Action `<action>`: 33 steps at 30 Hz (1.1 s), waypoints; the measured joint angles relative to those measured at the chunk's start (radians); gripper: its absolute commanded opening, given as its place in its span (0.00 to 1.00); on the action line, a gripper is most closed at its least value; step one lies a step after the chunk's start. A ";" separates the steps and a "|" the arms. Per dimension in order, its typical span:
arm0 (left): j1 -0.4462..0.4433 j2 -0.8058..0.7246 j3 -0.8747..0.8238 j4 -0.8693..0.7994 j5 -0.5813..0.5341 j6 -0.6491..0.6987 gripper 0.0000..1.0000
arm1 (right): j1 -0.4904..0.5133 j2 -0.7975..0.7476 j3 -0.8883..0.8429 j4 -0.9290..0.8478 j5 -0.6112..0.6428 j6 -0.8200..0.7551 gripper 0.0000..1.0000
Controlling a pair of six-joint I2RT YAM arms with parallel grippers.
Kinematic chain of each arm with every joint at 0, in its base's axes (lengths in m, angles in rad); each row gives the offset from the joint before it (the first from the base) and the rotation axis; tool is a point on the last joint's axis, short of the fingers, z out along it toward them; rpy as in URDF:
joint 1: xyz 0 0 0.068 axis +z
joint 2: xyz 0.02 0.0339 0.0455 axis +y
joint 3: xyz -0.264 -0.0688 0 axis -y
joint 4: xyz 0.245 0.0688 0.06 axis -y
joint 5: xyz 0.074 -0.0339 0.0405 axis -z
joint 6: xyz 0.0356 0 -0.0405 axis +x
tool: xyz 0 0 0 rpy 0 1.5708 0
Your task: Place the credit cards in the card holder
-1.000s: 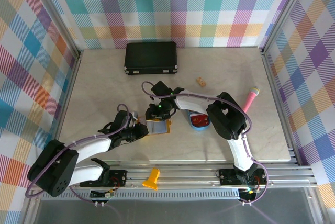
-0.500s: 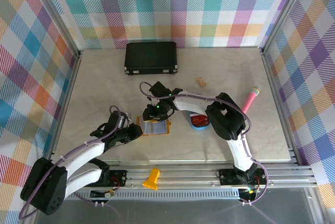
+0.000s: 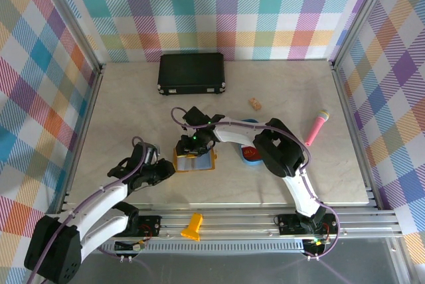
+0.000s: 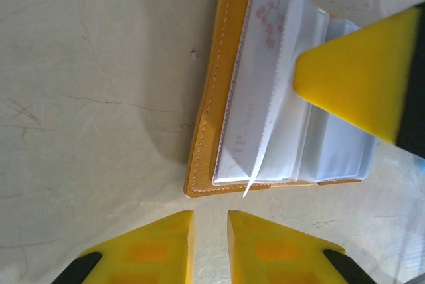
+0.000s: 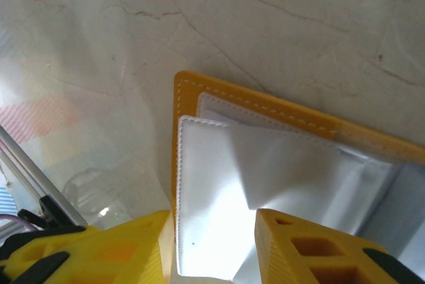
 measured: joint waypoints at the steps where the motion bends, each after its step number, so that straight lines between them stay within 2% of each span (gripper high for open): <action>1: 0.000 -0.015 0.000 -0.011 0.000 0.000 0.21 | 0.000 0.007 0.008 -0.006 0.000 0.005 0.38; 14: 0.011 -0.045 0.017 -0.048 0.000 0.008 0.21 | 0.000 0.008 0.023 -0.012 0.029 -0.007 0.38; 22: 0.012 -0.045 0.075 -0.042 0.003 0.031 0.21 | -0.028 -0.224 -0.095 0.037 0.072 -0.110 0.38; 26: 0.012 -0.043 0.106 -0.042 0.005 0.062 0.21 | -0.103 -0.416 -0.249 0.112 0.082 -0.209 0.40; 30: 0.012 -0.039 0.166 -0.039 0.023 0.106 0.23 | -0.266 -0.629 -0.444 0.177 0.044 -0.314 0.44; 32: 0.012 -0.025 0.205 -0.038 0.039 0.130 0.25 | -0.363 -0.735 -0.529 0.186 0.018 -0.378 0.50; 33: 0.012 -0.014 0.229 -0.038 0.049 0.145 0.27 | -0.423 -0.792 -0.565 0.183 0.014 -0.427 0.57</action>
